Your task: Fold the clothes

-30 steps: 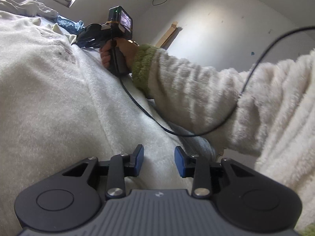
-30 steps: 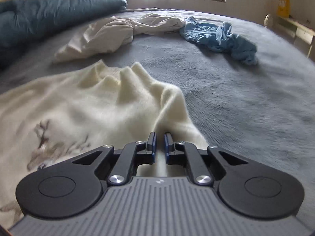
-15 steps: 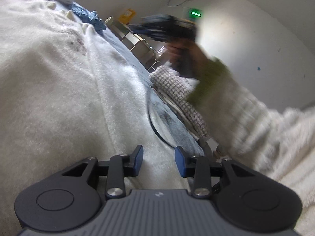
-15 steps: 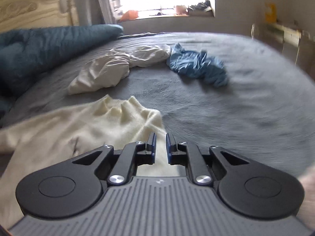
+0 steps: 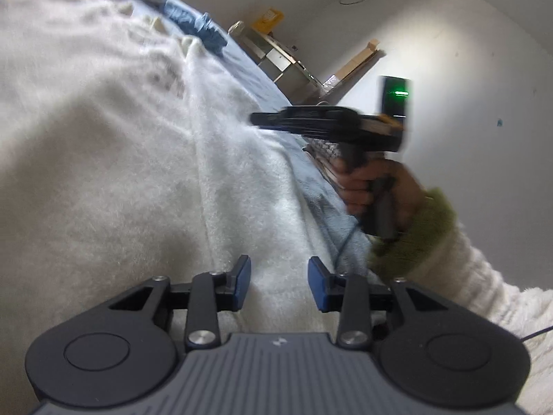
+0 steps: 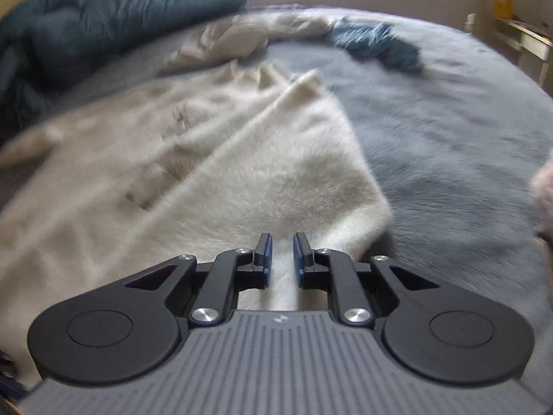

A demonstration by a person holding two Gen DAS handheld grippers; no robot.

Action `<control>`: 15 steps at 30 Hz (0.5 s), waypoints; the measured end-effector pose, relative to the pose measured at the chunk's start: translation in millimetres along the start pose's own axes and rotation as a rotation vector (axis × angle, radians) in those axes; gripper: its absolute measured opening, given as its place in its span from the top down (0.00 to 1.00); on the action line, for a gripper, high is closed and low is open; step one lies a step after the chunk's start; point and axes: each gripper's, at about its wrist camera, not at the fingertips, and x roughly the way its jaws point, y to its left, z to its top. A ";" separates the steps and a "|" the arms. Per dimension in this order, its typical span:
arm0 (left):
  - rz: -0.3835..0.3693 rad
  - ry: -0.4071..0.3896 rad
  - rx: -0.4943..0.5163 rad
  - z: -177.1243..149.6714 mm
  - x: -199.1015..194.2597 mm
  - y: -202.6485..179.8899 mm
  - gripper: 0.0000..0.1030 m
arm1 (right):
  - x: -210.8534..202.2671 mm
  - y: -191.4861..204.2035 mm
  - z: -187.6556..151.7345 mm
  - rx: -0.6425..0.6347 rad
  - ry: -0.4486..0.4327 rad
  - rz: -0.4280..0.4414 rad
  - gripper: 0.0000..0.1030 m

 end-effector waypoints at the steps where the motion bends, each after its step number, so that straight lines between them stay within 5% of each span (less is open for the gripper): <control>1: 0.015 0.000 0.020 -1.2 -0.5 -2.8 0.60 | -17.8 4.1 -5.0 0.001 -0.030 0.038 0.86; 5: 0.040 -0.007 0.026 -8.6 1.3 -3.6 0.60 | -66.4 29.3 -42.2 -0.060 -0.056 0.133 0.85; 8: 0.041 -0.009 0.027 -10.9 3.2 -3.1 0.61 | -49.7 45.1 -83.3 -0.133 0.072 0.098 0.84; 11: 0.058 -0.013 0.010 -10.7 -7.2 -7.5 0.63 | -67.6 61.4 -91.3 -0.177 0.019 0.024 0.83; 15: 0.065 -0.034 0.007 -20.1 -22.3 -8.2 0.61 | -111.7 82.4 -96.8 -0.173 -0.054 0.116 0.82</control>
